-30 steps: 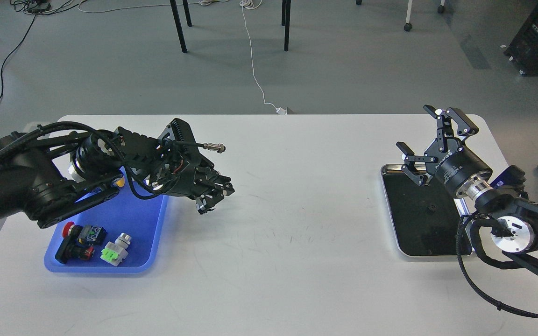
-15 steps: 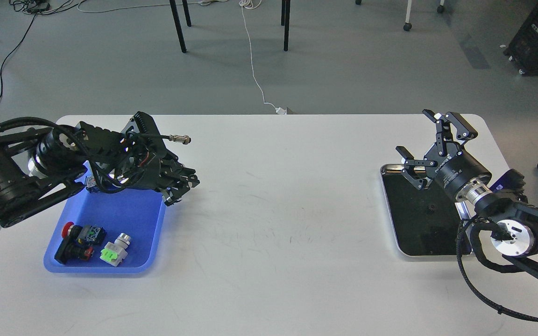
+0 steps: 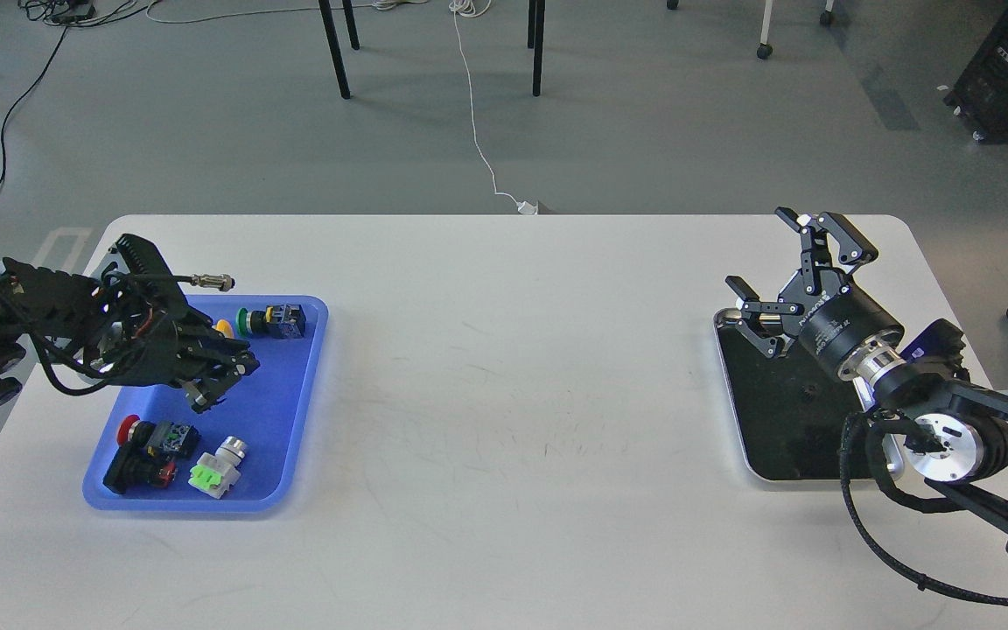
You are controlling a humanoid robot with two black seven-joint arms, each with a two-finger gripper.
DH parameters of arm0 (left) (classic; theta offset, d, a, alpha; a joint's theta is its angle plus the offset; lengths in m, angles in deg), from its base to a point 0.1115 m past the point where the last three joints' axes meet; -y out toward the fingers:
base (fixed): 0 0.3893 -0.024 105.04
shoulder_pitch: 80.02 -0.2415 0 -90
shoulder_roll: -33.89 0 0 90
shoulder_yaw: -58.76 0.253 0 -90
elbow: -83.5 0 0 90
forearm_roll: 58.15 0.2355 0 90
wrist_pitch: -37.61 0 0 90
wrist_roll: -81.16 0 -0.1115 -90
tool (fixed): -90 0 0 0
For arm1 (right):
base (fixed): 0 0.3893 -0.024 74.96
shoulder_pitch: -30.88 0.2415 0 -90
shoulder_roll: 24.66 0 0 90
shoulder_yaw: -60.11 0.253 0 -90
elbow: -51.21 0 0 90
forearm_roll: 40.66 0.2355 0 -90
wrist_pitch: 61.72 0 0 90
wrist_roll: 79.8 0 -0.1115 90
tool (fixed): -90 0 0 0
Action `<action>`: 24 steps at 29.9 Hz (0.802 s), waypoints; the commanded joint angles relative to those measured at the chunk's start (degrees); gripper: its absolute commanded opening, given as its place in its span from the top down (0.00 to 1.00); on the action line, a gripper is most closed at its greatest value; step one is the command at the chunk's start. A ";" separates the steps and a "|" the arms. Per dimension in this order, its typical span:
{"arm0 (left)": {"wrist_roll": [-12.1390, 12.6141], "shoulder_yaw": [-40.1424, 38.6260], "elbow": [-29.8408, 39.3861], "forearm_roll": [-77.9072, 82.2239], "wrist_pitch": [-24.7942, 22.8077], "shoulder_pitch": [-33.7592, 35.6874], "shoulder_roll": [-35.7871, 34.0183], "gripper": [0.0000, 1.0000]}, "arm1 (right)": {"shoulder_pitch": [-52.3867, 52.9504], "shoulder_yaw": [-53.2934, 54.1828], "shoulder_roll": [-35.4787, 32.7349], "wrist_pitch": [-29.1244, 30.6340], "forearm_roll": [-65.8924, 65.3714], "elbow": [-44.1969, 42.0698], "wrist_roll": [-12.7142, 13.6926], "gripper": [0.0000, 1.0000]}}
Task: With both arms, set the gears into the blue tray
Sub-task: 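Carry the black part into the blue tray and release it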
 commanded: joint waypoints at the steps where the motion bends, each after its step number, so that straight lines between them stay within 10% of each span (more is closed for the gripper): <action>1: 0.00 -0.11 0.09 0.00 -0.05 -1.17 -0.80 0.82 | 0.00 -0.06 0.01 0.00 0.00 -0.03 0.00 0.03; 24: 0.00 -0.72 -7.20 0.00 -0.14 -3.55 2.18 0.78 | 0.00 -0.06 0.01 0.00 0.00 0.06 0.00 0.03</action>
